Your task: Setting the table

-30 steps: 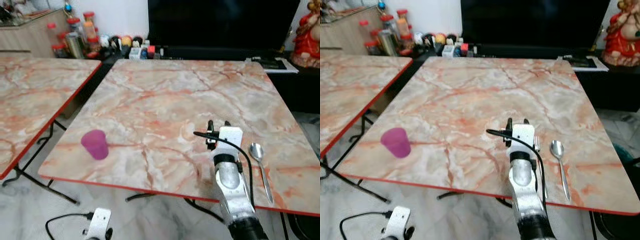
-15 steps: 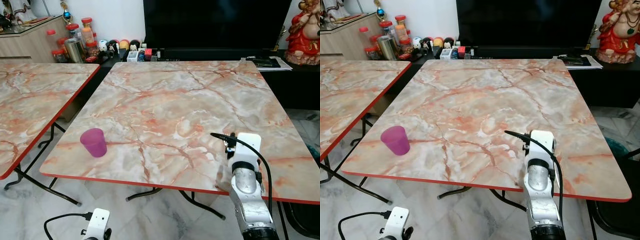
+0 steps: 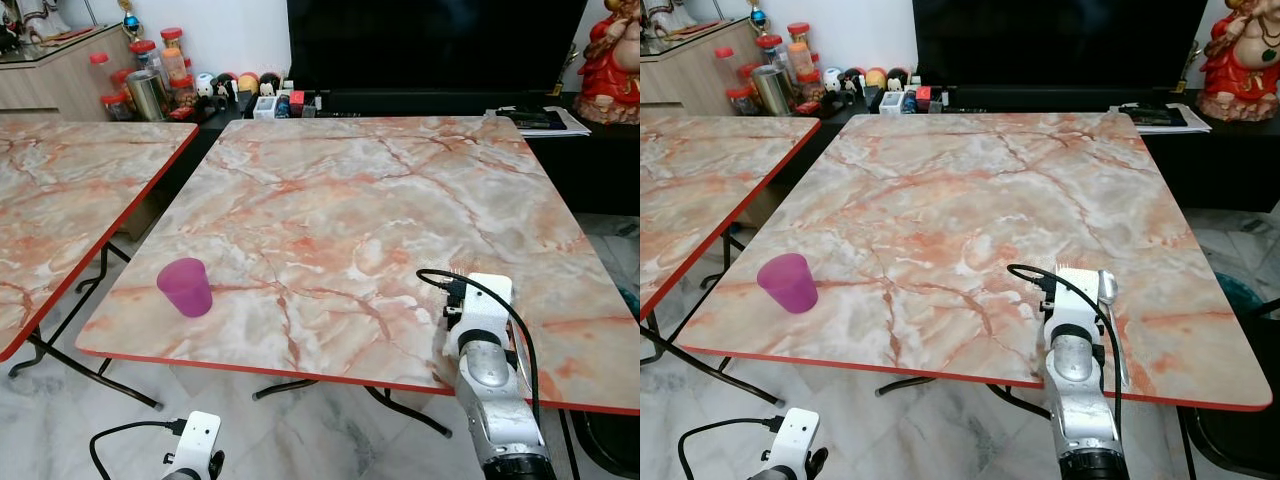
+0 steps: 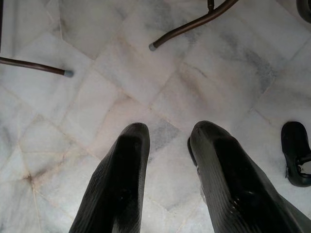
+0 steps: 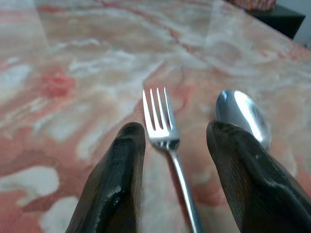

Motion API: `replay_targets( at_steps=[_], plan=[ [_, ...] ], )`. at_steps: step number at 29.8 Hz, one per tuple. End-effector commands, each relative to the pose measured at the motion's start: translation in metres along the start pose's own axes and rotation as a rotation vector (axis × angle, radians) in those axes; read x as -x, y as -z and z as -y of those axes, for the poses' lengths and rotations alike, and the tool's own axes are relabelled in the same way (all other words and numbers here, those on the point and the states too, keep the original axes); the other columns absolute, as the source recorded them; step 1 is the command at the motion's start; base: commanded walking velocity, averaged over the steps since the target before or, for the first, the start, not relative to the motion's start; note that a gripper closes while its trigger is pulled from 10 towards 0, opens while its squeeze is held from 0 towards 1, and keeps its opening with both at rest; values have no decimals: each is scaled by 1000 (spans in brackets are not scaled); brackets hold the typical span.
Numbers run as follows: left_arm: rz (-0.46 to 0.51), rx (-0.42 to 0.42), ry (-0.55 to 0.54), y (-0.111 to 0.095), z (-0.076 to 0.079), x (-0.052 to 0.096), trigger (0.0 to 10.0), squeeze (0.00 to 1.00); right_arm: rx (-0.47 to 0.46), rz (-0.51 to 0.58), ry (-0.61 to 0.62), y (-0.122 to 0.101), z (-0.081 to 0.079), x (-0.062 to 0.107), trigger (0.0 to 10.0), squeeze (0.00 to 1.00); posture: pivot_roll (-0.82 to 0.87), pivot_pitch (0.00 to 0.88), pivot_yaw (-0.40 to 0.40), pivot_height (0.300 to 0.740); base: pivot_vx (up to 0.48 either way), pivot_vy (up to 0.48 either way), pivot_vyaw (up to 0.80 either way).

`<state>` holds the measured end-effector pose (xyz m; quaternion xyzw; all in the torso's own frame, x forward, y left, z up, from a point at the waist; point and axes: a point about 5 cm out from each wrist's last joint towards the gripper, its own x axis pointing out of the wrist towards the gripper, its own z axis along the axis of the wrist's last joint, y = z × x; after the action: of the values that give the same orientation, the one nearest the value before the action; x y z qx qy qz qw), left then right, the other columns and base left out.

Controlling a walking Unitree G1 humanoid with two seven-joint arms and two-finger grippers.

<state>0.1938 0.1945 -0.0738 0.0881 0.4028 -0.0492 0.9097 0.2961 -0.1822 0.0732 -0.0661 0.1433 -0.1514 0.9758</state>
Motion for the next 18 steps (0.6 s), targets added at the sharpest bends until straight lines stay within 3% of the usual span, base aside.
replay_targets(
  at_steps=[1,18],
  plan=[
    [-14,-2,-6,2,-3,1,10000,0,4,-7,10,-1,-1,1,10000,0,-64,0,63,736,0,0,0],
    [-9,1,-1,2,-1,1,10000,0,0,-43,41,2,3,2,10000,0,-66,4,62,736,0,0,0]
  ],
)
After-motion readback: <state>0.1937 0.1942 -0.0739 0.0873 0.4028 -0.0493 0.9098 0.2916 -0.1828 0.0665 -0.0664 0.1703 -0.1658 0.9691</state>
